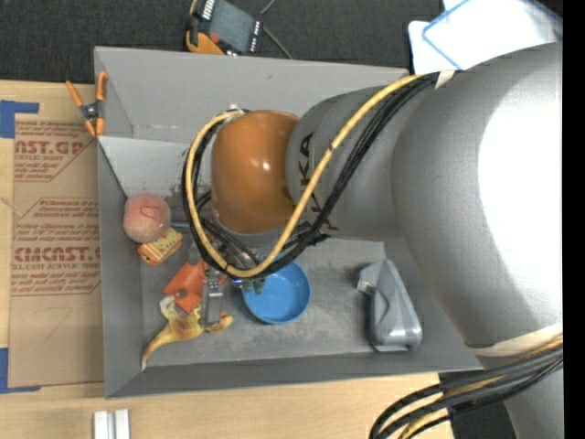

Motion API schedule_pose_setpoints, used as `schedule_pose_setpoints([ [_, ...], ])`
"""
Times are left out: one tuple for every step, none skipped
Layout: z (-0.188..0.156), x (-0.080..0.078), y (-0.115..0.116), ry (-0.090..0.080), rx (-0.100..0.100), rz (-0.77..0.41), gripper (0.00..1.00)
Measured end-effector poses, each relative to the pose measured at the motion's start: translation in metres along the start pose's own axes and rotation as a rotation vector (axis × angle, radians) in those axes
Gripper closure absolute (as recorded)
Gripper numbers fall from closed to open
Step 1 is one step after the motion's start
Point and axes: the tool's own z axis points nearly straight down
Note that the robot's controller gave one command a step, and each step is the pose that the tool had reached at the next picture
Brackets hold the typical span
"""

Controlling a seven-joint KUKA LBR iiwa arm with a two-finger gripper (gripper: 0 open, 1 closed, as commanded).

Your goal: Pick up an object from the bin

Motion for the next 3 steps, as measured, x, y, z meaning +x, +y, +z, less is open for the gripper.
schedule_pose_setpoints([
  [-0.008,0.001,0.004,-0.019,-0.003,-0.041,0.0],
  [-0.028,-0.014,0.051,-0.018,-0.004,-0.205,0.0],
  [0.051,0.011,-0.004,-0.021,0.001,-0.356,0.0],
])
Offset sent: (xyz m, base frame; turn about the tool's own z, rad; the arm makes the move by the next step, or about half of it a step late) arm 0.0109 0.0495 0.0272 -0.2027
